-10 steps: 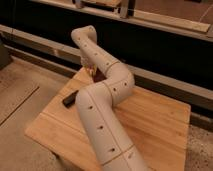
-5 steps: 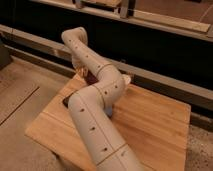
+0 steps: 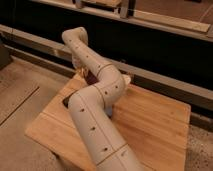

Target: Drag the ceramic bowl in a circle

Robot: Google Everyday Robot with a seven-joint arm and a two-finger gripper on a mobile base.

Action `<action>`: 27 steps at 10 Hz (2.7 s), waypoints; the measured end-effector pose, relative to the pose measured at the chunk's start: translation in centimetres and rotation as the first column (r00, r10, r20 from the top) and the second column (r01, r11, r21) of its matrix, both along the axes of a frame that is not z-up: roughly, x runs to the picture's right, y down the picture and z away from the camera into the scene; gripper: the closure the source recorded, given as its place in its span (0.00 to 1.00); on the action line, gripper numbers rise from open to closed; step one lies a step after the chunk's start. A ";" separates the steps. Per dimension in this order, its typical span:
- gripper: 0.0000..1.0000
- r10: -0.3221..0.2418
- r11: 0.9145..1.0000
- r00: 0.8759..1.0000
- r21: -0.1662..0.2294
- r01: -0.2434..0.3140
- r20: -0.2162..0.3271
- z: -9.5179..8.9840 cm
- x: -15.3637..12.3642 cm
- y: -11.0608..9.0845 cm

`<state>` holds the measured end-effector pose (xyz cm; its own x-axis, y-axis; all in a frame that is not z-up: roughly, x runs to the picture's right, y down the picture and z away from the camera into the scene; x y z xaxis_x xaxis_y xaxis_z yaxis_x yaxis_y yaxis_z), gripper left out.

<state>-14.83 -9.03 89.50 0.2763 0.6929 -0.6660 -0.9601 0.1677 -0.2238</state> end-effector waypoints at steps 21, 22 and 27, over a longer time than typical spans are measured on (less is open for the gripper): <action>1.00 -0.007 0.996 0.975 0.081 0.025 -0.221 -2.2 9.9 0.9; 1.00 -0.010 0.996 0.977 0.088 0.029 -0.212 -2.0 9.1 0.4; 1.00 -0.028 0.998 0.994 0.059 0.035 -0.103 -0.9 3.0 1.1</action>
<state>-11.84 -7.96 88.56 0.2312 0.7246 -0.6493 -0.9715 0.2084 -0.1133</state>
